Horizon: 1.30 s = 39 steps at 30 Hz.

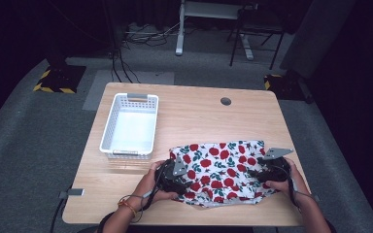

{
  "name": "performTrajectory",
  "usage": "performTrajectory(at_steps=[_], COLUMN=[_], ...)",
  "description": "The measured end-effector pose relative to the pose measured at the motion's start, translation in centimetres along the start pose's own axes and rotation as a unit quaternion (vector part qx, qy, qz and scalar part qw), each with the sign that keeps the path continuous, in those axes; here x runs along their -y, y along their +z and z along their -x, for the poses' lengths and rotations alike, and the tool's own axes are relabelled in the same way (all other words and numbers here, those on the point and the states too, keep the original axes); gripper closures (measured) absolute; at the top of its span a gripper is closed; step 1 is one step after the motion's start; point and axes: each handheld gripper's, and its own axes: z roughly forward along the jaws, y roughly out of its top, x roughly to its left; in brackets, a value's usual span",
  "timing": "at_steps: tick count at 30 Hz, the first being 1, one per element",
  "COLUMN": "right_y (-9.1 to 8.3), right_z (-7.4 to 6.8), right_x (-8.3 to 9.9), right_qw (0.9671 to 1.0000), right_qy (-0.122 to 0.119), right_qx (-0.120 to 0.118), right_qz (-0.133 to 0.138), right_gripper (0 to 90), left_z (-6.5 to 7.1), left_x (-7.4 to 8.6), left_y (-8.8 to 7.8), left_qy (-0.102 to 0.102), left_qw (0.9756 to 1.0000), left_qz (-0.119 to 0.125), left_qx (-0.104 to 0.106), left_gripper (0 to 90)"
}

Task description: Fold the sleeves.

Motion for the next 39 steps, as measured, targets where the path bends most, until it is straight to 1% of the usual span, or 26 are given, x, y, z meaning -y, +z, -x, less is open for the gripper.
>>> performTrajectory(at_steps=[1, 2, 3, 4, 5, 6, 8, 11, 14, 15, 18, 21, 22, 23, 24, 25, 26, 29, 30, 32, 33, 35, 37, 38, 39], right_y=[0.0, -0.1, -0.3, -0.5, -0.7, -1.0, -1.4, -1.5, -0.9, -0.5, 0.5, 1.4, 1.6, 1.8, 2.1, 2.5, 3.0, 4.0, 4.2, 4.7, 5.0, 5.5, 5.7, 5.8, 5.8], right_z=[0.0, 0.0, -0.2, -0.4, -0.8, -1.4, -2.9, -5.8, -9.5, -10.9, -13.9, -16.9, -17.4, -18.0, -18.4, -18.8, -19.2, -20.0, -20.2, -20.5, -20.6, -20.5, -20.1, -19.9, -19.8], right_x=[-0.1, -0.3, -0.6, -0.8, -1.1, -1.6, -2.7, -4.5, -6.2, -6.8, -7.7, -8.5, -8.7, -8.9, -9.1, -9.2, -9.4, -9.5, -9.5, -9.6, -9.6, -9.7, -9.9, -9.9, -10.0], right_qw=[1.0000, 0.9998, 0.9997, 0.9997, 0.9997, 0.9993, 0.9979, 0.9945, 0.9883, 0.9850, 0.9778, 0.9690, 0.9670, 0.9639, 0.9631, 0.9640, 0.9637, 0.9639, 0.9643, 0.9679, 0.9703, 0.9737, 0.9773, 0.9781, 0.9793], right_qy=[-0.003, -0.010, -0.015, -0.016, -0.017, -0.024, -0.044, -0.077, -0.123, -0.138, -0.170, -0.204, -0.210, -0.220, -0.224, -0.224, -0.224, -0.222, -0.221, -0.213, -0.206, -0.190, -0.169, -0.164, -0.156], right_qx=[0.005, 0.017, 0.021, 0.017, 0.007, -0.001, -0.018, -0.039, -0.068, -0.087, -0.112, -0.135, -0.140, -0.147, -0.147, -0.143, -0.144, -0.146, -0.146, -0.134, -0.126, -0.124, -0.127, -0.127, -0.128], right_qz=[-0.002, -0.005, 0.002, 0.010, 0.019, 0.029, 0.045, 0.059, 0.059, 0.058, 0.046, 0.034, 0.033, 0.031, 0.024, 0.019, 0.016, 0.004, 0.001, -0.007, -0.011, -0.014, -0.012, -0.011, -0.011], right_gripper=[30.6, 30.6, 30.1, 29.4, 28.8, 28.8, 28.6, 27.9, 27.2, 27.2, 27.2, 27.4, 28.0, 29.0, 28.9, 28.8, 28.9, 28.5, 28.5, 29.5, 30.5, 32.8, 38.9, 44.4, 52.0], left_z=[-0.2, -0.4, -0.5, -0.7, -0.9, -1.0, -1.2, -1.4, -1.6, -1.6, -1.8, -1.8, -1.8, -1.8, -1.8, -1.8, -1.8, -1.9, -1.9, -2.0, -2.0, -2.0, -2.0, -2.0, -2.0], left_x=[0.1, 0.1, 0.1, 0.1, 0.2, 0.2, 0.4, 0.7, 1.0, 1.1, 1.3, 1.4, 1.5, 1.5, 1.5, 1.6, 1.6, 1.7, 1.8, 1.8, 1.8, 1.8, 1.8, 1.8, 1.8], left_y=[-0.3, -0.7, -1.0, -1.4, -1.8, -2.1, -2.6, -2.8, -2.8, -2.8, -2.7, -2.6, -2.5, -2.5, -2.4, -2.4, -2.3, -2.2, -2.1, -2.1, -2.1, -2.0, -2.0, -2.0, -2.0], left_qy=[-0.004, -0.008, -0.011, -0.017, -0.025, -0.031, -0.034, -0.041, -0.045, -0.049, -0.052, -0.056, -0.059, -0.061, -0.061, -0.060, -0.058, -0.063, -0.068, -0.069, -0.069, -0.072, -0.072, -0.074, -0.074], left_qw=[1.0000, 0.9999, 0.9998, 0.9995, 0.9992, 0.9990, 0.9987, 0.9983, 0.9982, 0.9980, 0.9978, 0.9975, 0.9973, 0.9972, 0.9973, 0.9973, 0.9974, 0.9970, 0.9966, 0.9965, 0.9964, 0.9961, 0.9960, 0.9958, 0.9957], left_qz=[0.007, 0.011, 0.015, 0.021, 0.025, 0.028, 0.030, 0.031, 0.026, 0.026, 0.025, 0.024, 0.027, 0.028, 0.028, 0.028, 0.028, 0.029, 0.031, 0.030, 0.030, 0.030, 0.031, 0.032, 0.032], left_qx=[-0.002, -0.005, -0.009, -0.014, -0.015, -0.017, -0.024, -0.028, -0.031, -0.031, -0.032, -0.036, -0.034, -0.032, -0.031, -0.033, -0.033, -0.035, -0.034, -0.037, -0.039, -0.042, -0.043, -0.043, -0.045], left_gripper=[28.0, 27.9, 27.7, 27.2, 27.1, 26.7, 25.9, 24.7, 23.8, 23.5, 22.7, 22.4, 22.3, 22.4, 22.4, 22.3, 22.3, 21.9, 21.9, 21.7, 21.8, 21.5, 20.5, 20.4, 20.4])
